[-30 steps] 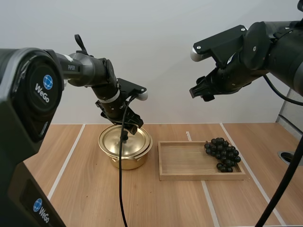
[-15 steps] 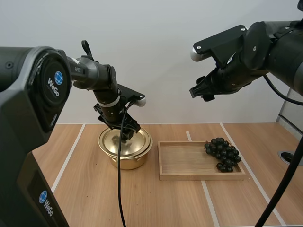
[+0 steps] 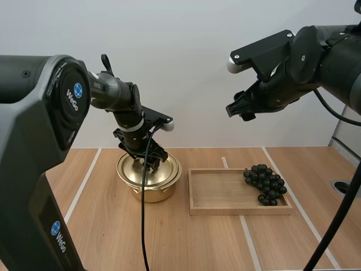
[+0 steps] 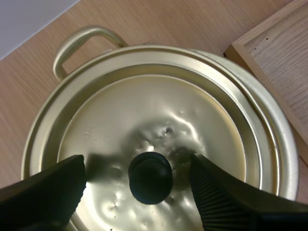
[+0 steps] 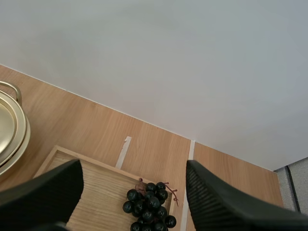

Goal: Open the pot, put the grape inside, and close it

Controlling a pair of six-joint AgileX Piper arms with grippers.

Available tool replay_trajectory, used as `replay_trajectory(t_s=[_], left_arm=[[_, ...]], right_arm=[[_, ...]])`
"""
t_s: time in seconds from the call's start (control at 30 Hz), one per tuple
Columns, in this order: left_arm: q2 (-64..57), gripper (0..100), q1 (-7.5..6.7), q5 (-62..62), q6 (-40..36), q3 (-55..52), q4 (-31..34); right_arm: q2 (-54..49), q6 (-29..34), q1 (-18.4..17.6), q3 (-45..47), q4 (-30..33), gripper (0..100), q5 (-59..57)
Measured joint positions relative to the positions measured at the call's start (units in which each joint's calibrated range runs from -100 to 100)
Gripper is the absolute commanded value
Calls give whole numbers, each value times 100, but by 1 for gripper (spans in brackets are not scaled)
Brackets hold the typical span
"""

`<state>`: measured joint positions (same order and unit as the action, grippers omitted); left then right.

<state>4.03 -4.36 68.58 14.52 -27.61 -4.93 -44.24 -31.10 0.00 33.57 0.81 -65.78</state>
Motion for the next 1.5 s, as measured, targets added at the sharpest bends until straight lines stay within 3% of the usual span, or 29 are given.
replay_trajectory(t_s=[0.23,0.27,0.4,0.93,1.5], left_arm=[[11,100,0,-66,0,14,-13],[11,92,0,-71,0,14,-13],[21,0,0,-107,-43,29,-35],[-301,0,-19,596,-172,240,-78],[-2630,0,-19,1563,-182,1967,-28]], right_arm=[[0,0,0,0,0,100,0],[0,0,0,0,0,100,0],[0,0,0,0,0,100,0],[0,0,0,0,0,100,0],[1181,218,114,0,287,100,189]])
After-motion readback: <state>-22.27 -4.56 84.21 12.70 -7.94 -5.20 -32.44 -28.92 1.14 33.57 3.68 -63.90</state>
